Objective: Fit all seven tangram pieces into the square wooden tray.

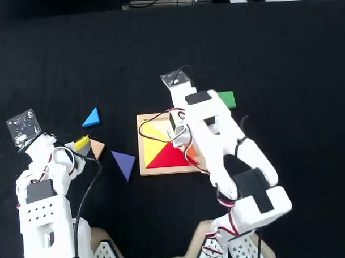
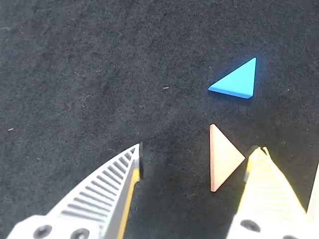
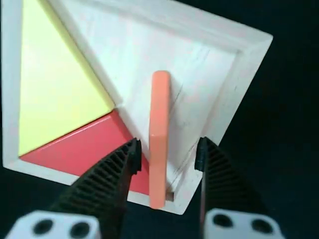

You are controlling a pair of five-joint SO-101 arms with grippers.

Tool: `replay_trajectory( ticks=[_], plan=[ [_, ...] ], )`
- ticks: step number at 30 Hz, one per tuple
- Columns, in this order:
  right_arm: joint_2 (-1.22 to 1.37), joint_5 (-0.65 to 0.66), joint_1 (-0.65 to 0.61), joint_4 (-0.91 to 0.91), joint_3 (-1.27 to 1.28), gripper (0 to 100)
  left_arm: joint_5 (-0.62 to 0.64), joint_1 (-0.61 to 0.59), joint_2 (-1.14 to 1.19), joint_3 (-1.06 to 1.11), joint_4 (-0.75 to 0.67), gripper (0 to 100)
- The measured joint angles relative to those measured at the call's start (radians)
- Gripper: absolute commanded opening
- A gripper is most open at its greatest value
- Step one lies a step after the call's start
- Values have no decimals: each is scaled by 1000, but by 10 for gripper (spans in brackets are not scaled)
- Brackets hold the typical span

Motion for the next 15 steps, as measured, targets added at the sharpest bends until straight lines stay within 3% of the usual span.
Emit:
replay_trajectory(
  ticks=[7, 15],
  plan=[
    [-18, 8, 0, -9, 0, 188, 0, 0, 0, 0, 0, 332],
    [-17, 120, 54, -95, 28, 188, 0, 2, 0, 0, 0, 332]
  ],
)
